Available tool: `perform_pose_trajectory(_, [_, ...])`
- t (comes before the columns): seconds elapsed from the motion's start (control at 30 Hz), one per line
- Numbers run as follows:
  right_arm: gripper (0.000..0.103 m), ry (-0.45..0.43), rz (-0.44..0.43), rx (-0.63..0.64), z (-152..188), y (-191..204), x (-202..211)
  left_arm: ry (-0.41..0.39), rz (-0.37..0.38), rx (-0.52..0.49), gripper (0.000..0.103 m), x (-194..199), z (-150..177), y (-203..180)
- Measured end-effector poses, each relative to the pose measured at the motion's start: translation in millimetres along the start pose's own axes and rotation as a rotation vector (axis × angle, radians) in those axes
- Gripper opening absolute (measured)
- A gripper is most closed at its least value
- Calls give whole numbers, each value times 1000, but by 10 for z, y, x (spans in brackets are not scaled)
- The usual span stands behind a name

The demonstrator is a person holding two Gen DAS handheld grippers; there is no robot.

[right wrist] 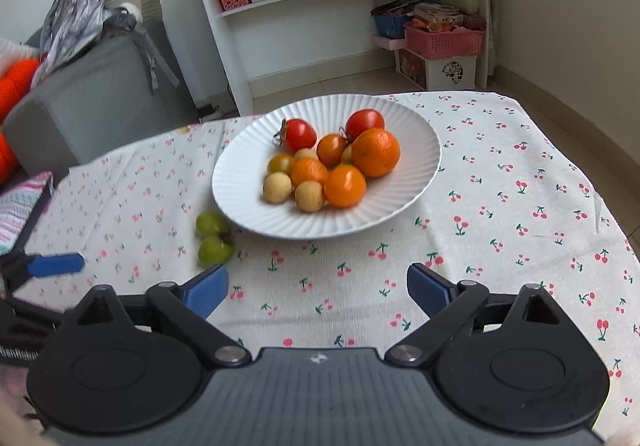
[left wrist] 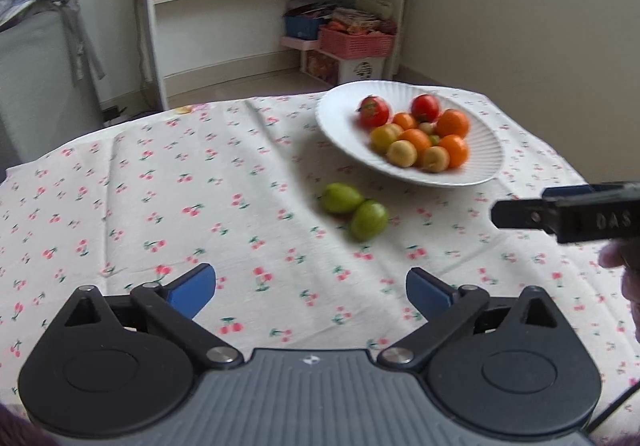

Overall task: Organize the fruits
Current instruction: 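Withdraw both grippers from the plate toward the two green tomatoes, then grasp a green tomato with the right gripper while the left gripper grasps the other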

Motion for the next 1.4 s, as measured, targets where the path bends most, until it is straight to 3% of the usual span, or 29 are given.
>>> perform_pose_trajectory(0.37, [96, -18, -21, 189, 91, 406, -282, -33, -85, -29, 93, -199, 22, 259])
perform_pose_trajectory(0.7, [82, -36, -17, 305, 54, 724, -560, -68, -94, 19, 93, -312, -51, 486])
perform_pose_trajectory(1.07, [51, -71, -11, 253, -101, 793, -674, -60, -84, 1, 92, -371, -63, 567])
perform_pose_trajectory(1.13, [32, -72, -30, 259, -108, 798, -665, -61, -77, -3, 92, -374, -61, 545])
perform_pose_trajectory(1.4, [32, -54, -61, 287, -63, 734, -564, -68, -37, -25, 85, -425, -99, 343])
Point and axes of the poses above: each gripper's, at about its wrist camera, not at the fingertips, and x roughly against the way its jaws point, y to its left, z to its underside, the point moved 6 cm from there along -x, roughly the way its jaws point, and after that the axes turned 10 degrees about x, right-handed, at the moved point
